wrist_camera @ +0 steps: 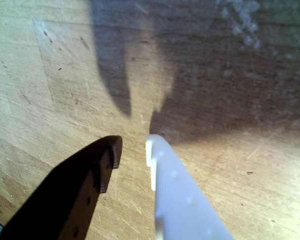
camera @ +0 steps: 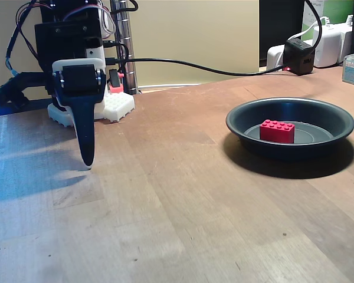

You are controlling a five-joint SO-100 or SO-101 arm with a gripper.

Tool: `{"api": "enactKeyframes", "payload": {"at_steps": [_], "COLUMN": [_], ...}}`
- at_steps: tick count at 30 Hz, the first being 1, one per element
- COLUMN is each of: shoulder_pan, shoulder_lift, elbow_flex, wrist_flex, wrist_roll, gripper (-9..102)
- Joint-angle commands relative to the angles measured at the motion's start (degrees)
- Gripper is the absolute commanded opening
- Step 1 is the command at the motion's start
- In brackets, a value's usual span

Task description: Grasp a lego block and put it in the bin.

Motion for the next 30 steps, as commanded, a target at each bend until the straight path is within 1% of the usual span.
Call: {"api": "enactKeyframes", "payload": {"at_steps": [1,30], "shoulder_pan": [-0.26,-0.26], "shoulder_lift": [-0.62,-0.26], "elbow_flex": [2.99,2.99], "wrist_flex": [0.18,0.18], "wrist_roll": [0.44,0.53], "gripper": [0,0]}}
